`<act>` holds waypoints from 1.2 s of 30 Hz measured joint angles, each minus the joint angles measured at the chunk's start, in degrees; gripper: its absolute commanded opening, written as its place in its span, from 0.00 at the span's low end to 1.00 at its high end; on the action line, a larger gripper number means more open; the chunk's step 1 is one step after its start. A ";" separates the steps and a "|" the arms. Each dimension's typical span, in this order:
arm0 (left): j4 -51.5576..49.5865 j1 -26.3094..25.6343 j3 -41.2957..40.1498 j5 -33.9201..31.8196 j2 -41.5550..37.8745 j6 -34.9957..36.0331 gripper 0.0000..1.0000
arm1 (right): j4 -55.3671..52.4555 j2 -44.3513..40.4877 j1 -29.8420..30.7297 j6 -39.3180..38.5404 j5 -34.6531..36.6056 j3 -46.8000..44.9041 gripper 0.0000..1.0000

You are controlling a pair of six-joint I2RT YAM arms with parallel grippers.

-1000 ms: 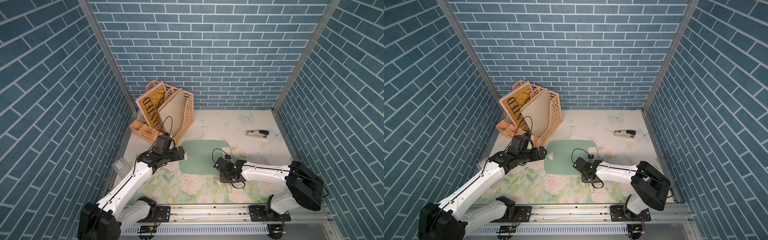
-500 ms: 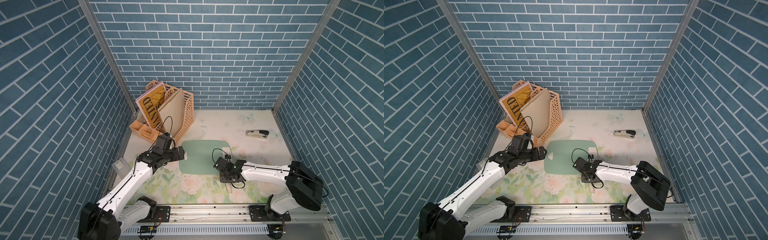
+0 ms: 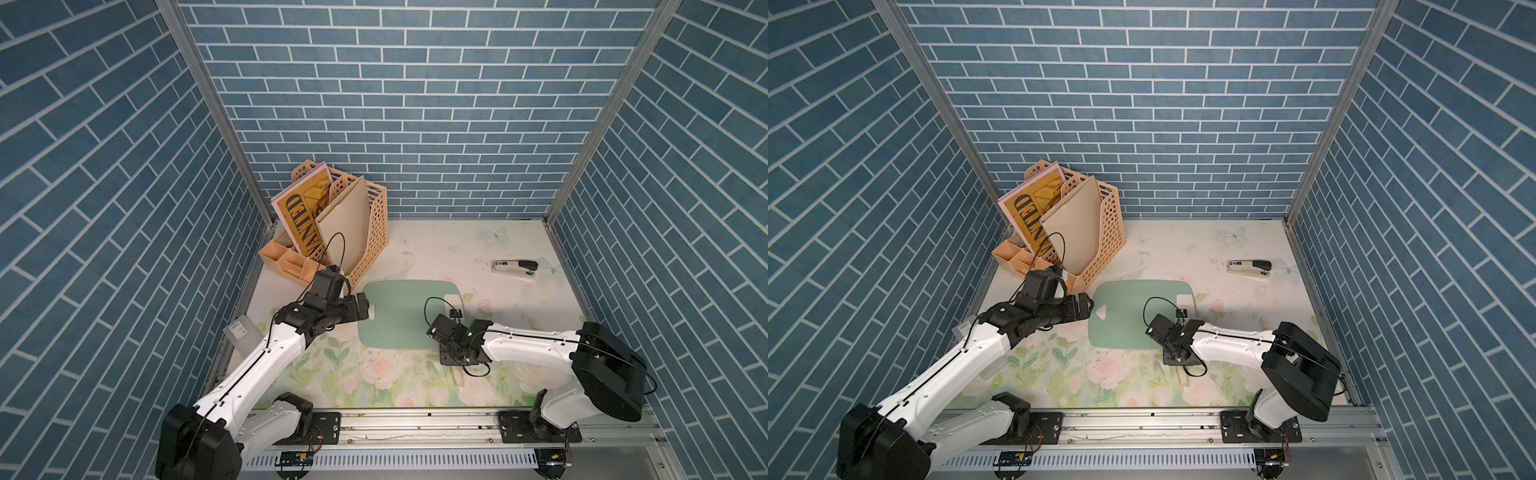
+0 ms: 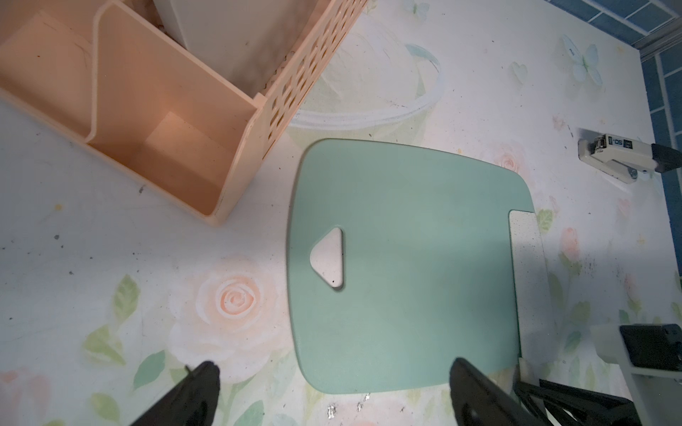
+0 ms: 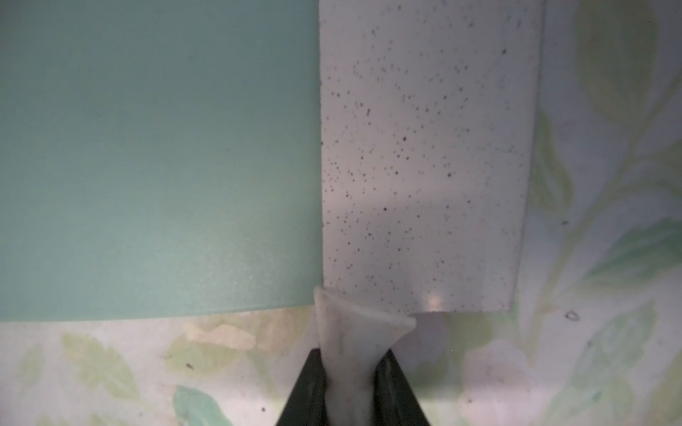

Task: Align the knife with the edge of the cutting board
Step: Place the knife at the edge of the cutting board.

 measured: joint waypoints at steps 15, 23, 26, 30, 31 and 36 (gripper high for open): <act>0.00 0.00 0.00 0.00 0.00 0.00 1.00 | 0.13 0.00 -0.31 0.00 0.00 0.00 0.00; 0.00 0.00 0.00 0.00 0.00 0.00 1.00 | 0.22 0.00 -0.55 -0.02 0.00 -0.04 0.00; 0.00 0.00 0.00 0.00 0.00 0.00 1.00 | 0.22 0.00 -0.55 -0.02 -0.02 -0.04 0.00; 0.00 0.00 0.00 0.00 0.00 0.00 1.00 | 0.22 0.00 -0.55 -0.02 -0.02 -0.04 0.00; 0.00 0.00 0.00 0.00 0.00 0.00 1.00 | 0.22 0.00 -0.55 -0.02 -0.02 -0.04 0.00; 0.00 0.00 0.00 -0.02 0.00 0.00 1.00 | 0.24 0.00 -0.57 -0.04 -0.13 -0.04 0.02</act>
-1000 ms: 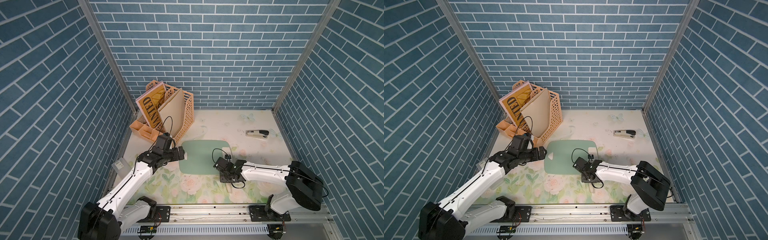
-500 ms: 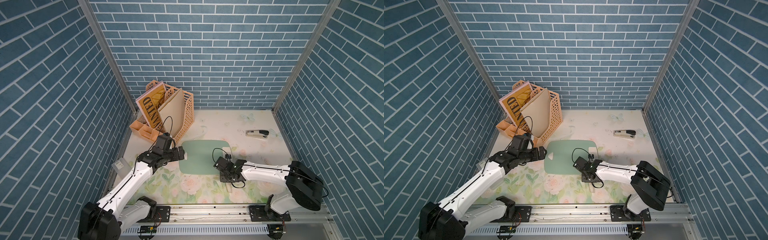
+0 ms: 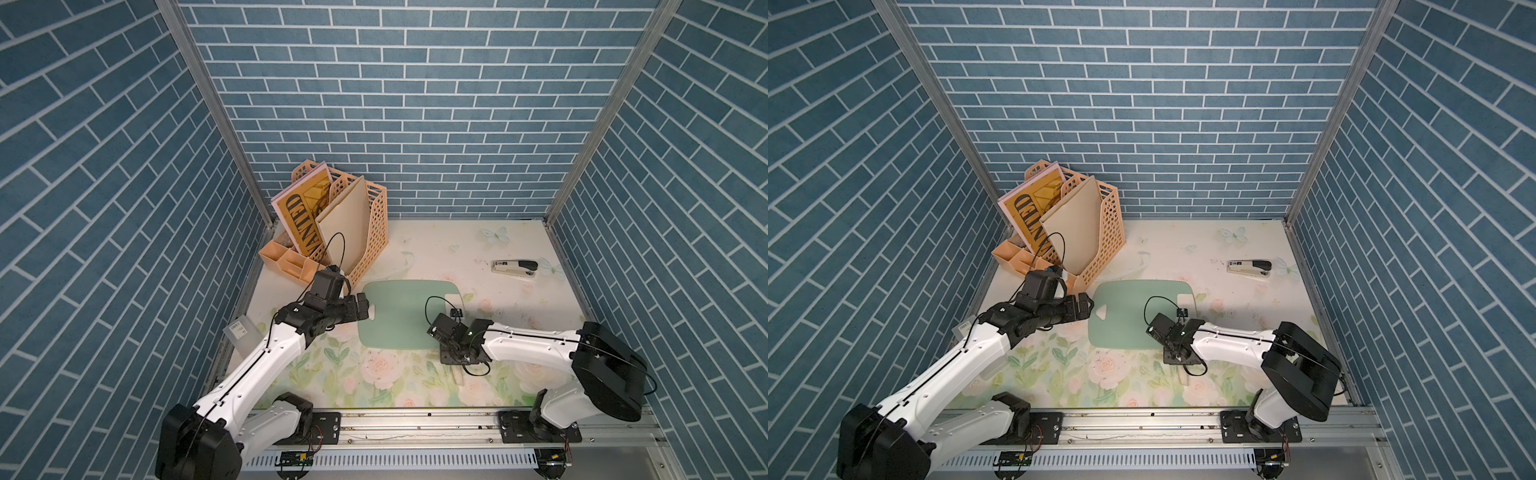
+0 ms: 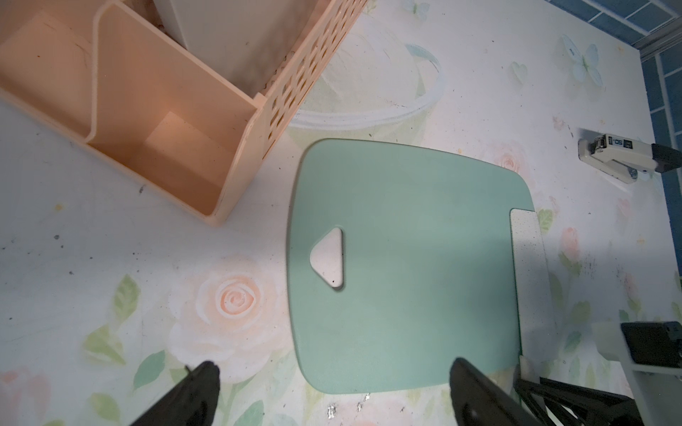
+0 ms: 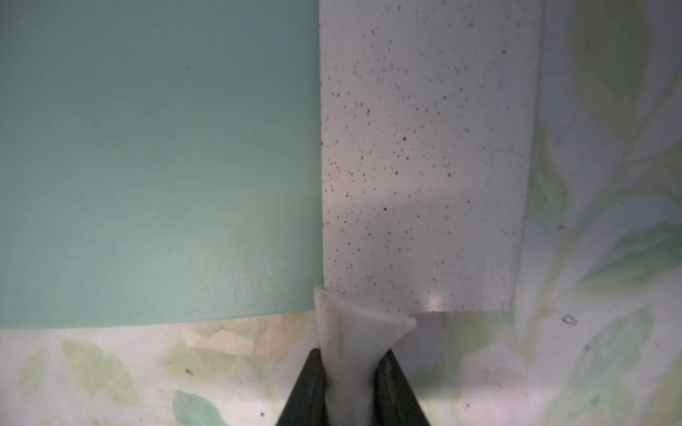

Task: Align the knife with the edge of the cutting board
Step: Place the knife at the edge of the cutting board.

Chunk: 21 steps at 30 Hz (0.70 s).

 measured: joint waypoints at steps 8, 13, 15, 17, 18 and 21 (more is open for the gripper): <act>0.00 0.00 0.00 0.02 0.00 0.00 1.00 | 0.02 0.07 -0.07 -0.02 -0.11 0.00 0.09; 0.00 0.00 0.00 0.02 0.00 0.00 1.00 | 0.02 0.11 -0.07 -0.02 -0.13 0.00 0.16; 0.00 0.00 0.00 0.02 0.00 0.00 1.00 | 0.02 0.11 -0.09 -0.02 -0.13 0.00 0.17; 0.00 0.00 0.00 0.02 0.00 0.00 1.00 | 0.02 0.17 -0.09 -0.02 -0.20 0.04 0.17; 0.00 0.00 0.00 0.02 0.00 0.00 1.00 | -0.02 0.22 -0.09 -0.02 -0.20 0.09 0.17; 0.00 0.00 0.00 0.02 0.00 0.00 1.00 | -0.02 0.24 -0.09 -0.02 -0.22 0.09 0.18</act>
